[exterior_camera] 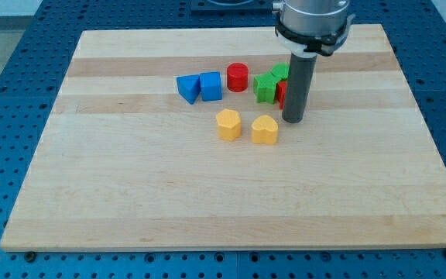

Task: Push the red circle into the red star

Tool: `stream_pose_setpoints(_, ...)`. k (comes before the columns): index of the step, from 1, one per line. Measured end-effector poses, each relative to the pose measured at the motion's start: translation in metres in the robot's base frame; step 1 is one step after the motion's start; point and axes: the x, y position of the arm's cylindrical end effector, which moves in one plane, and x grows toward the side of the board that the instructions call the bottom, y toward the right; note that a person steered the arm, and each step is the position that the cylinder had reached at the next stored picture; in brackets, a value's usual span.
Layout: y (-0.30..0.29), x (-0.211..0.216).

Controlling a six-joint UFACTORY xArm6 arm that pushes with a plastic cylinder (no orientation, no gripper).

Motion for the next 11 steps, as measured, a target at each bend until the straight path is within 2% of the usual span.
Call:
stream_pose_setpoints(2,-0.076,-0.004)
stream_pose_setpoints(4,-0.097,-0.06)
stream_pose_setpoints(6,-0.096,-0.098)
stream_pose_setpoints(7,-0.096,-0.13)
stream_pose_setpoints(9,-0.096,-0.137)
stream_pose_setpoints(11,-0.026,-0.152)
